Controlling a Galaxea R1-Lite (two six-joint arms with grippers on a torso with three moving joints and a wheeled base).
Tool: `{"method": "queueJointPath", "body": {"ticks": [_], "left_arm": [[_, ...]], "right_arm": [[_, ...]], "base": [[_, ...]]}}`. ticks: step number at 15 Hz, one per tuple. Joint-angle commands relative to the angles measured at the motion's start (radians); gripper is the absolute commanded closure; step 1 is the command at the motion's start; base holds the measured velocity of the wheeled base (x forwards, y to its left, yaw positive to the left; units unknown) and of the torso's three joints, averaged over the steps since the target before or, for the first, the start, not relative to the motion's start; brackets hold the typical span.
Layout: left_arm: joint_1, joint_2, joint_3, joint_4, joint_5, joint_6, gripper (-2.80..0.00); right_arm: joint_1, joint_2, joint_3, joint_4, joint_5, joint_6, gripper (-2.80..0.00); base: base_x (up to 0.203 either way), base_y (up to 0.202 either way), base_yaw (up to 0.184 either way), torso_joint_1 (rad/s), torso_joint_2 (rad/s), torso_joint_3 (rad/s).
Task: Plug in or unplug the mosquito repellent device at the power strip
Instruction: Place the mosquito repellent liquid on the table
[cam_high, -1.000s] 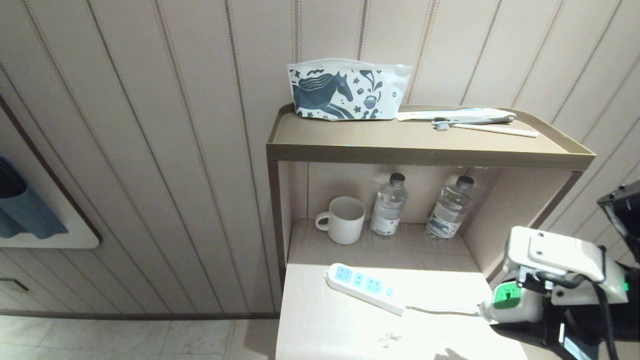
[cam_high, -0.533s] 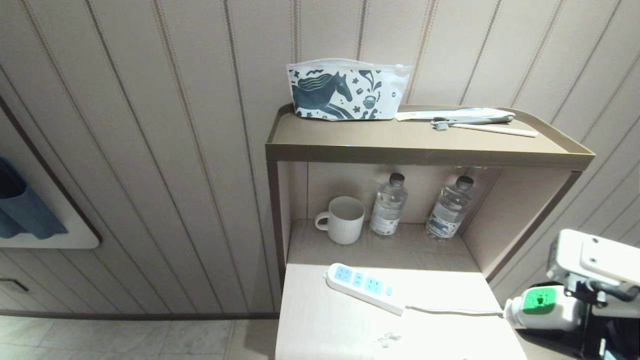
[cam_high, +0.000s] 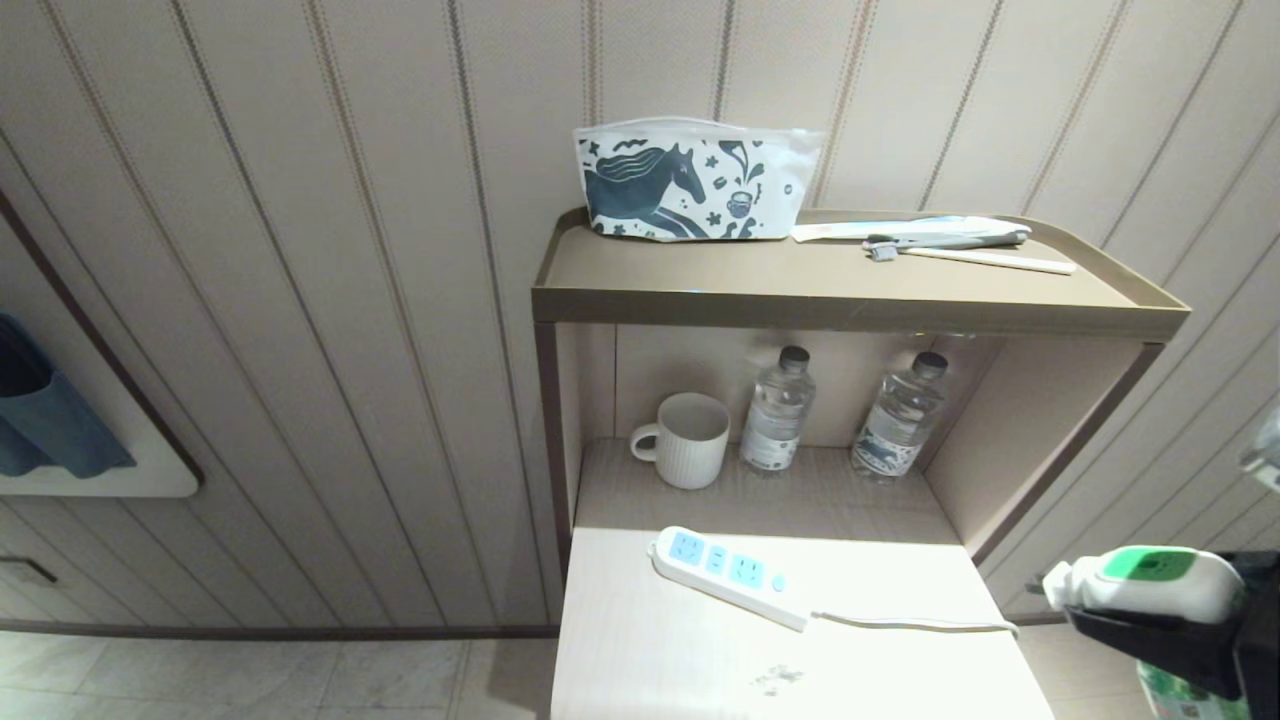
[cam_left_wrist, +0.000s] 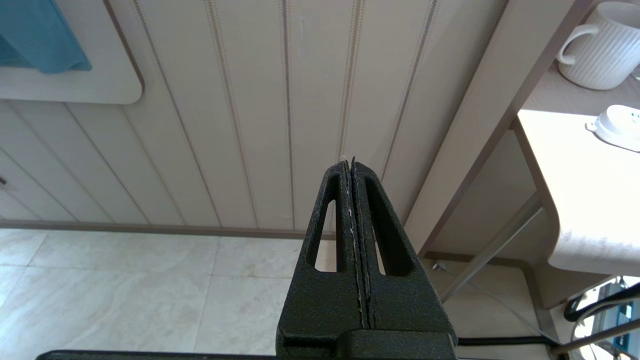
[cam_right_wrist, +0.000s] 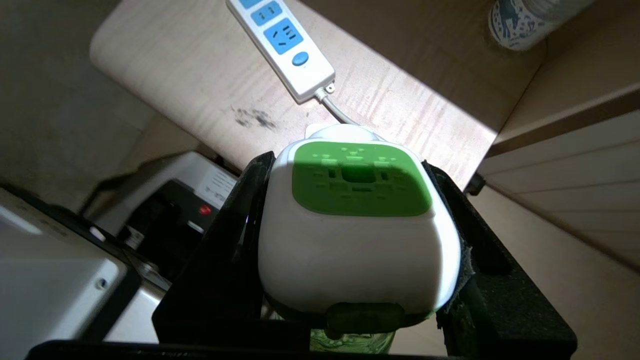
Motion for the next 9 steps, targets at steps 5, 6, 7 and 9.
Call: {"method": "queueJointPath", "body": {"ticks": [5, 6, 7, 9], "left_arm": [[0.000, 0.002, 0.000, 0.001, 0.001, 0.000, 0.00], [0.000, 0.002, 0.000, 0.001, 0.000, 0.000, 0.00], [0.000, 0.002, 0.000, 0.001, 0.001, -0.002, 0.00], [0.000, 0.002, 0.000, 0.001, 0.001, 0.000, 0.00]], "right_arm": [[-0.052, -0.136, 0.358, -0.530, -0.163, 0.082, 0.00], [-0.056, -0.147, 0.372, -0.580, -0.226, 0.088, 0.00], [-0.056, -0.165, 0.376, -0.595, -0.267, 0.094, 0.00], [-0.057, -0.190, 0.383, -0.593, -0.294, 0.099, 0.00]], "base": [[0.000, 0.000, 0.000, 0.000, 0.00, 0.000], [0.000, 0.000, 0.000, 0.000, 0.00, 0.000], [0.000, 0.000, 0.000, 0.000, 0.00, 0.000], [0.000, 0.000, 0.000, 0.000, 0.00, 0.000]]}}
